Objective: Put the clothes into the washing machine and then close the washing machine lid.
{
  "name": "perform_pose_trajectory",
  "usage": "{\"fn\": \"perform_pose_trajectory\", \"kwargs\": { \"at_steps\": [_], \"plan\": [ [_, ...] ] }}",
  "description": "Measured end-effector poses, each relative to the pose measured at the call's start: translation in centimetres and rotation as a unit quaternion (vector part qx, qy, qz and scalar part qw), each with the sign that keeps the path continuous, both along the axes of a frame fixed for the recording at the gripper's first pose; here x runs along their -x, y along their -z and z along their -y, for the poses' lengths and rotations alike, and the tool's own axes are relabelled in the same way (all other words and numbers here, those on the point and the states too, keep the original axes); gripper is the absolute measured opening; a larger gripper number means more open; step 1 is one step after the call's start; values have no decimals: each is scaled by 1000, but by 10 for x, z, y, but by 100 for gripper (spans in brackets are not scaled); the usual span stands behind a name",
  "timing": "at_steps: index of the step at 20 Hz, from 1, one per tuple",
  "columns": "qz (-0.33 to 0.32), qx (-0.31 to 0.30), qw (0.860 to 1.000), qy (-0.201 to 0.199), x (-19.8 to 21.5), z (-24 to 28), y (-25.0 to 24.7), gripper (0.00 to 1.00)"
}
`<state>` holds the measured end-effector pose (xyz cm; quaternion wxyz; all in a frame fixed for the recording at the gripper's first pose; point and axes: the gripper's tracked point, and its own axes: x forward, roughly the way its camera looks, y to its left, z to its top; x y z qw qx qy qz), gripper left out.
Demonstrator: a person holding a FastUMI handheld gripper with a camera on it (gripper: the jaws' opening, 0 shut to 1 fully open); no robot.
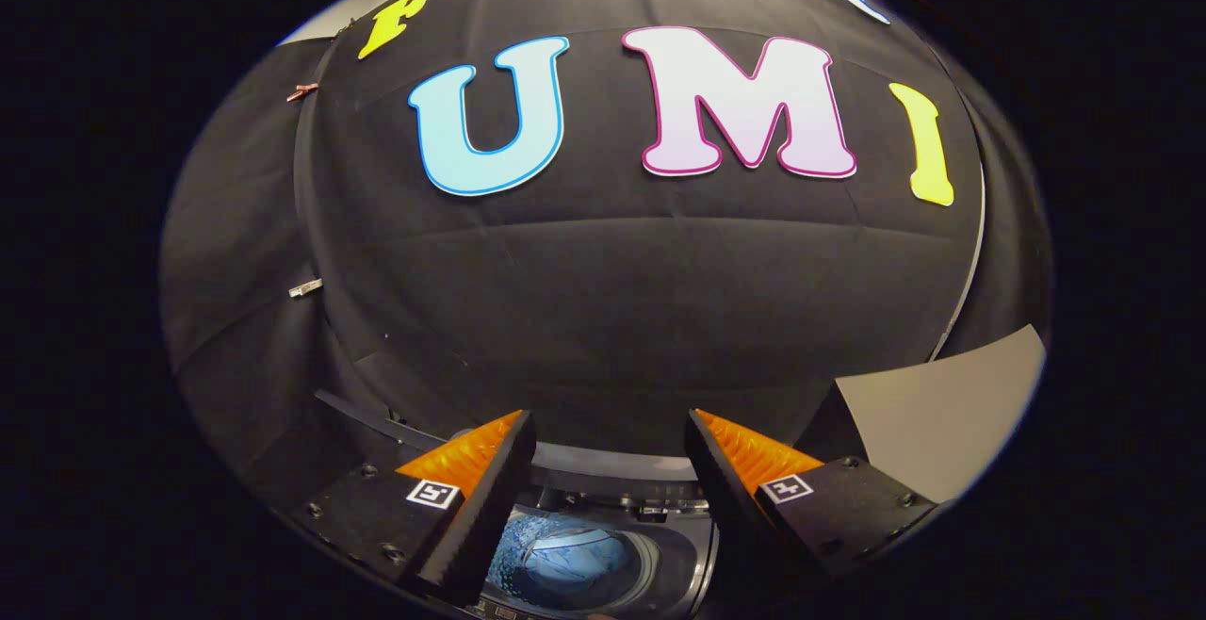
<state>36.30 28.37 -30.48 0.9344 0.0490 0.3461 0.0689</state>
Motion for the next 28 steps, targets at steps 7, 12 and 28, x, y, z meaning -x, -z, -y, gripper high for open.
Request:
{"fn": "perform_pose_trajectory", "kwargs": {
  "at_steps": [7, 12, 28],
  "plan": [
    [-11, 6, 1000, -10, 33, -3, 2, 99],
    [-58, 29, 996, -59, 75, -18, 22, 98],
    [37, -19, 994, -100, 118, -22, -72, 99]
  ]
}}
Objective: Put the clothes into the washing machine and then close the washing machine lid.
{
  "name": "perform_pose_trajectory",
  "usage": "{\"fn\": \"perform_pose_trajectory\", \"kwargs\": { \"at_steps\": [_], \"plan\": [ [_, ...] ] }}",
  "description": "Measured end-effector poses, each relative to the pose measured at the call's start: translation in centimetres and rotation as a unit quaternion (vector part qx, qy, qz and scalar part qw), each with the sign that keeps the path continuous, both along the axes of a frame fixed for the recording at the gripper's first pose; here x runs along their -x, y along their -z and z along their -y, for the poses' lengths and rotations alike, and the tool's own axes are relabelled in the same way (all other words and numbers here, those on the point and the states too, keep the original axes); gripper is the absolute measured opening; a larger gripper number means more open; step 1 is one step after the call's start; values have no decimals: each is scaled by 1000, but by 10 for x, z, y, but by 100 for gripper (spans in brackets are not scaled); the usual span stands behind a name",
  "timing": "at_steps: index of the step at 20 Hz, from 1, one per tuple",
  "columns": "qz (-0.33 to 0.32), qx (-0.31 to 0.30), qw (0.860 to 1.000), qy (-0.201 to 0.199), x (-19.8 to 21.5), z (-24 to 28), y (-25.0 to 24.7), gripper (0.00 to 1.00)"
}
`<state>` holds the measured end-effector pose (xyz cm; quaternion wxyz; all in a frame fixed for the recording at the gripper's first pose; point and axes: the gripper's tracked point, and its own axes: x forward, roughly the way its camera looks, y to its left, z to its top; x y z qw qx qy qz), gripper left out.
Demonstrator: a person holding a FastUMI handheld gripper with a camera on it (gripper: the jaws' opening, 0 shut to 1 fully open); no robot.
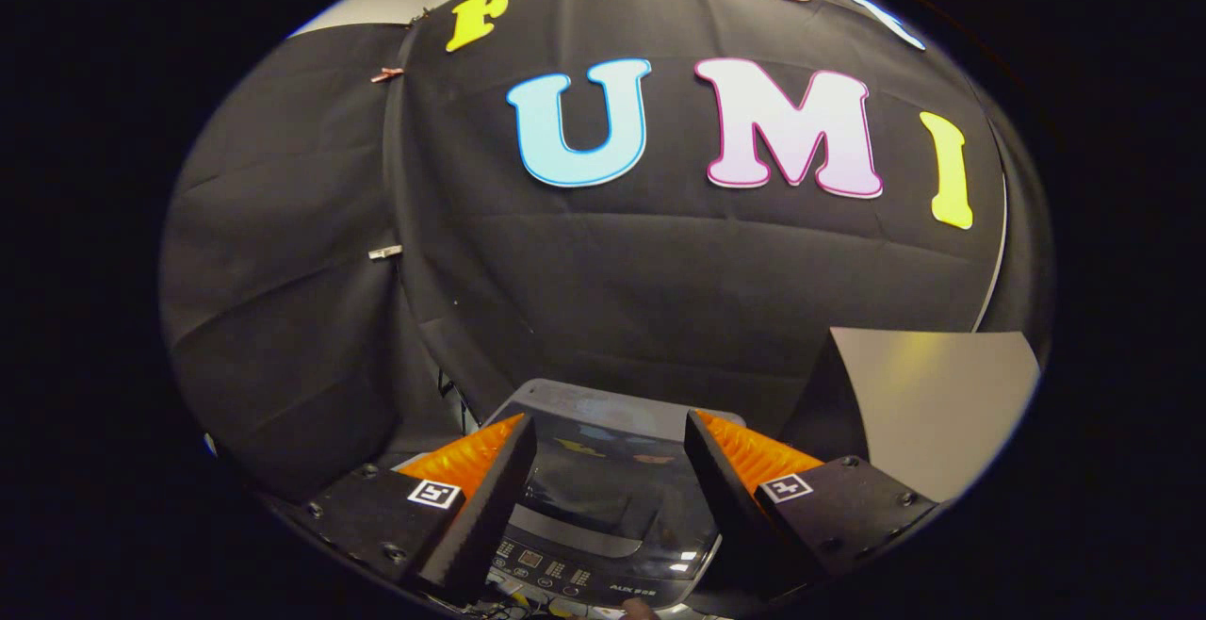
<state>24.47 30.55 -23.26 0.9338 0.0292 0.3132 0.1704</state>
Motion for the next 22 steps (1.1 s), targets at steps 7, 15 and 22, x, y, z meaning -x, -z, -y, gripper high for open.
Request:
{"fn": "perform_pose_trajectory", "kwargs": {
  "at_steps": [7, 15, 22],
  "plan": [
    [121, -37, 992, -18, 37, 21, -99, 99],
    [226, -52, 973, -6, 89, 69, -191, 98],
    [284, -26, 958, 31, 139, 136, -230, 97]
  ]
}}
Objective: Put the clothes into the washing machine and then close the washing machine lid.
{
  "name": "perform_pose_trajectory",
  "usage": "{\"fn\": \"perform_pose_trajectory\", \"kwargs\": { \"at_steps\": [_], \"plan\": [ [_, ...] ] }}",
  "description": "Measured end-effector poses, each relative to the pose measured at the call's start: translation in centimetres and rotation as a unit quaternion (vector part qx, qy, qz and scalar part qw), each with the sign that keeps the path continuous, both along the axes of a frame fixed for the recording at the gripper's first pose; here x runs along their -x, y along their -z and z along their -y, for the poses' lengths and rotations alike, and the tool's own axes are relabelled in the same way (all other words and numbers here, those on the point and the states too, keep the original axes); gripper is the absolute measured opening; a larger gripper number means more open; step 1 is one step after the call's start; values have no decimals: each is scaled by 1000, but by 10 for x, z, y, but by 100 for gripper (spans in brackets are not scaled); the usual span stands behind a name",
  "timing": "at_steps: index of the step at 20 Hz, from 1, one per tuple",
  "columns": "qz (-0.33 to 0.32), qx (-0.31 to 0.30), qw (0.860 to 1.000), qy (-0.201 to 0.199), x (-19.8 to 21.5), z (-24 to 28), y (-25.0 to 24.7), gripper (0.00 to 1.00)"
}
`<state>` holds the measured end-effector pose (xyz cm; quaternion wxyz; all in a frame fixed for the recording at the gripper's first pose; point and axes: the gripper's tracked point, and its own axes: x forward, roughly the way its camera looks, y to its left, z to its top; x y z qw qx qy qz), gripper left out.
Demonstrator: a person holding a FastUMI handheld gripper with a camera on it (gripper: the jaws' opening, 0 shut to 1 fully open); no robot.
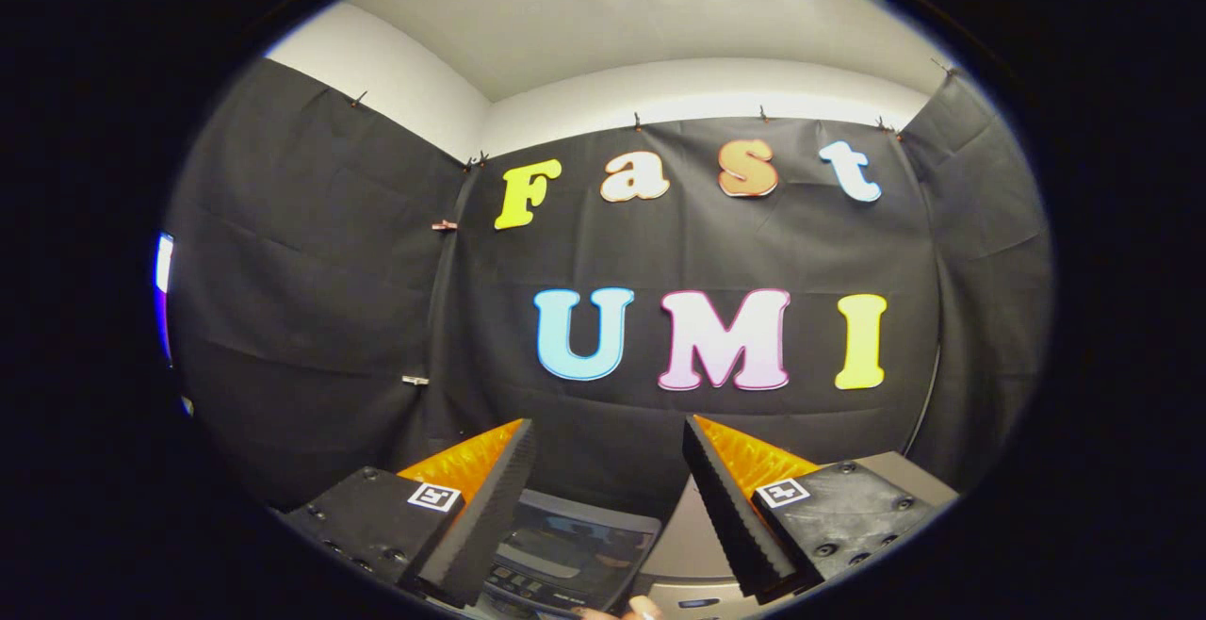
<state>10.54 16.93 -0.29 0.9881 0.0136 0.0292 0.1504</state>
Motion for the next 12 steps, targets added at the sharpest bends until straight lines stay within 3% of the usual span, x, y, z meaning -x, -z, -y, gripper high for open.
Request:
{"fn": "perform_pose_trajectory", "kwargs": {
  "at_steps": [12],
  "plan": [
    [51, 37, 993, 102, 75, 86, -18, 98]
  ]
}}
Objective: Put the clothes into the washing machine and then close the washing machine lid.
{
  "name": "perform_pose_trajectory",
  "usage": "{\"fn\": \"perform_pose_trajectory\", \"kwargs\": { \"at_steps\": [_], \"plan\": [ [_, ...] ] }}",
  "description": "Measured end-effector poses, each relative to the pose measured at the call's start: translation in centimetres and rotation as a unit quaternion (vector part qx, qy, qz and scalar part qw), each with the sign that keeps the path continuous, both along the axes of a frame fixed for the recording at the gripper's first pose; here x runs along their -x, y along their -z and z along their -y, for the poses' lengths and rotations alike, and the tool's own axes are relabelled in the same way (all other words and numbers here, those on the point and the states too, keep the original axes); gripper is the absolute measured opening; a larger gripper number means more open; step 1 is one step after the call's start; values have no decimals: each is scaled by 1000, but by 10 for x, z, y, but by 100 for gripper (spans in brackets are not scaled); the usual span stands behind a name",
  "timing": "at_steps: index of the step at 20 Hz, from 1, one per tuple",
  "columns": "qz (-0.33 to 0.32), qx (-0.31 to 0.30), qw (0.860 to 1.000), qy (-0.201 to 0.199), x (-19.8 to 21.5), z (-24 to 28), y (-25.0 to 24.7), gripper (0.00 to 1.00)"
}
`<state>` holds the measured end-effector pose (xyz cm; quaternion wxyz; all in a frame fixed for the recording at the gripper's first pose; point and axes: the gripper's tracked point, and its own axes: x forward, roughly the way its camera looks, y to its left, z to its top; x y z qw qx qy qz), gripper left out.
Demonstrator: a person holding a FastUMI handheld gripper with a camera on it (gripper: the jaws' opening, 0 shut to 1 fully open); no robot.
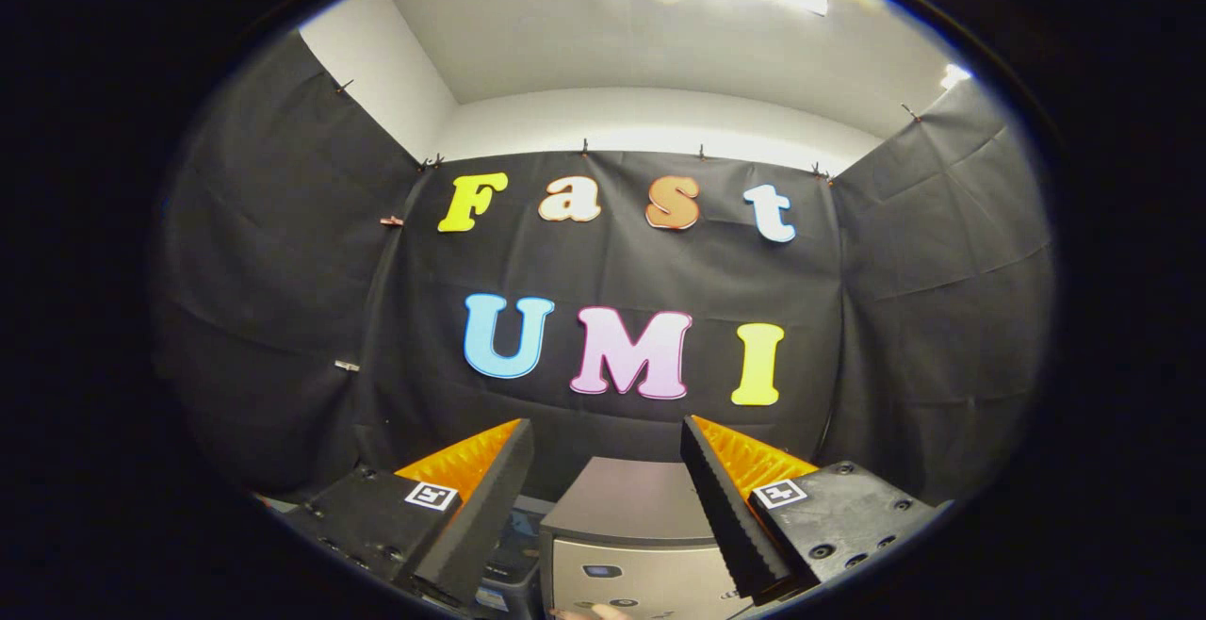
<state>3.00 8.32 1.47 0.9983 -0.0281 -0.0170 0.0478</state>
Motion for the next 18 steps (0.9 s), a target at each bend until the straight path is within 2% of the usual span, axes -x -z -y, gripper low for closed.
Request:
{"fn": "perform_pose_trajectory", "kwargs": {
  "at_steps": [8, 18],
  "plan": [
    [2, 1, 999, 43, 9, 34, 3, 98],
    [-7, -16, 999, 31, 11, 35, 6, 98]
  ]
}}
